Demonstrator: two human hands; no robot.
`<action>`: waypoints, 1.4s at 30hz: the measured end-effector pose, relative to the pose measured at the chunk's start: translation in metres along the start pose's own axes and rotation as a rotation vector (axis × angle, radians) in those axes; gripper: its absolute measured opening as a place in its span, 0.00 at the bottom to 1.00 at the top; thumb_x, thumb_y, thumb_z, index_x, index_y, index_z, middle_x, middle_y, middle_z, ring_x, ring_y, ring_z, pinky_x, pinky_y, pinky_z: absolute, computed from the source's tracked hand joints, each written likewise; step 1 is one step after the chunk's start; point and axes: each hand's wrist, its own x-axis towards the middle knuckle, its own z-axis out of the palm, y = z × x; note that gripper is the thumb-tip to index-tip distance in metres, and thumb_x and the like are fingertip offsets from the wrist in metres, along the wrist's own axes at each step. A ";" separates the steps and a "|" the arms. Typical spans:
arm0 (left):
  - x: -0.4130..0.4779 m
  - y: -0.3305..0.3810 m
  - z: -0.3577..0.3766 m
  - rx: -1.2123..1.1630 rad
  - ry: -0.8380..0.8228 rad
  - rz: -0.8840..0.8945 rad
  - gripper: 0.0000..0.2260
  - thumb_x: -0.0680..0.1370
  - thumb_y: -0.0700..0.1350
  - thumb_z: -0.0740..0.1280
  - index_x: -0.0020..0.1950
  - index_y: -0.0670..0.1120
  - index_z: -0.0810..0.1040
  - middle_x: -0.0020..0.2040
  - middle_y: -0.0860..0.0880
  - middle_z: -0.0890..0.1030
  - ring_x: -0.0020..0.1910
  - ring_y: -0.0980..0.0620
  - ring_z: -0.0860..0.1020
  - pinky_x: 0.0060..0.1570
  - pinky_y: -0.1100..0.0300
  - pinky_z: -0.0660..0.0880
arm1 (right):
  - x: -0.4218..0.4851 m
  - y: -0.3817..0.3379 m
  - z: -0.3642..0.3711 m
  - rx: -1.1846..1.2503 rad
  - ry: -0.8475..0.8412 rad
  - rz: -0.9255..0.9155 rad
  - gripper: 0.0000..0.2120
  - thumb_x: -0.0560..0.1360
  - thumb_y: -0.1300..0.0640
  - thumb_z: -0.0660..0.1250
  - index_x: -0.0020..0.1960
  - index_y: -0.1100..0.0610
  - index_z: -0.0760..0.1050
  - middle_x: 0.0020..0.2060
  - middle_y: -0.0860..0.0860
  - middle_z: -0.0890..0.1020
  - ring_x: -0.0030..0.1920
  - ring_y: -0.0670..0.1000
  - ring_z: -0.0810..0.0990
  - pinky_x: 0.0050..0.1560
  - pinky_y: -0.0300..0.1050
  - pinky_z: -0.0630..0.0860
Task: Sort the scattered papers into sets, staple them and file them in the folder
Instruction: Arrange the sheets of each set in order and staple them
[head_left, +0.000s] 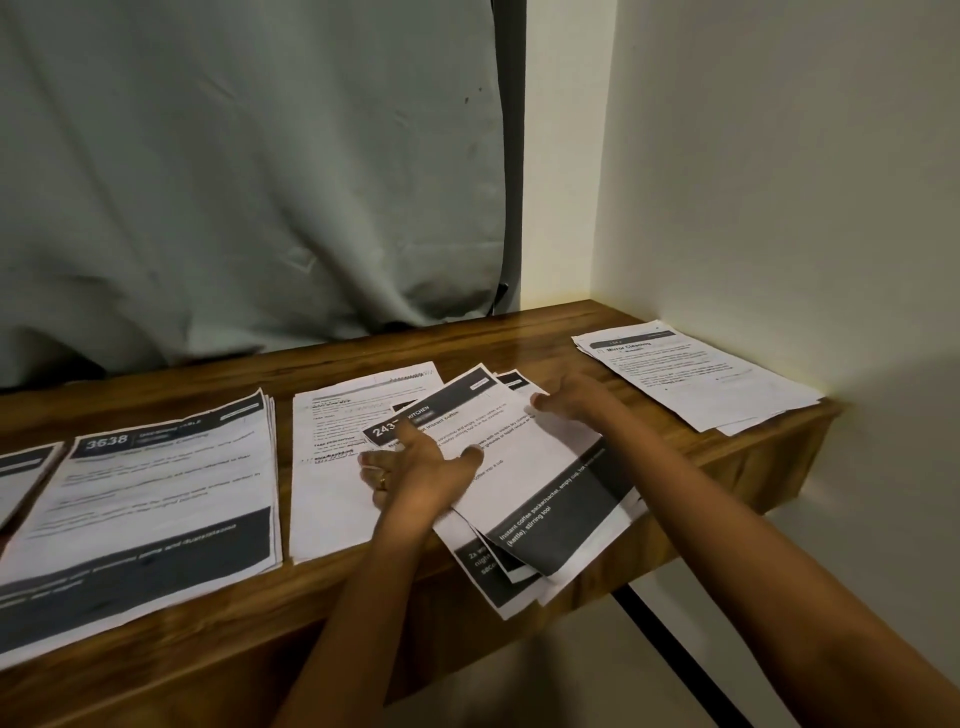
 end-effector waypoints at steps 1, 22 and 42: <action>-0.003 0.001 0.003 -0.003 -0.010 -0.004 0.40 0.74 0.56 0.70 0.75 0.48 0.47 0.76 0.33 0.39 0.76 0.34 0.41 0.73 0.42 0.50 | -0.004 -0.003 0.000 0.002 -0.021 0.021 0.16 0.76 0.46 0.66 0.52 0.60 0.75 0.47 0.54 0.76 0.50 0.53 0.74 0.47 0.43 0.69; 0.020 0.016 -0.006 -0.537 0.096 -0.148 0.34 0.74 0.36 0.68 0.72 0.44 0.49 0.60 0.43 0.74 0.55 0.44 0.76 0.55 0.48 0.78 | -0.018 0.000 -0.019 0.171 -0.086 0.137 0.25 0.80 0.60 0.63 0.73 0.64 0.60 0.72 0.59 0.65 0.71 0.62 0.65 0.68 0.53 0.65; 0.057 0.071 -0.022 -0.595 0.140 0.738 0.17 0.82 0.49 0.58 0.68 0.46 0.62 0.63 0.47 0.76 0.57 0.50 0.78 0.48 0.61 0.80 | -0.018 -0.003 -0.052 0.975 0.398 -0.304 0.13 0.81 0.56 0.60 0.64 0.55 0.70 0.59 0.51 0.78 0.56 0.53 0.78 0.49 0.44 0.79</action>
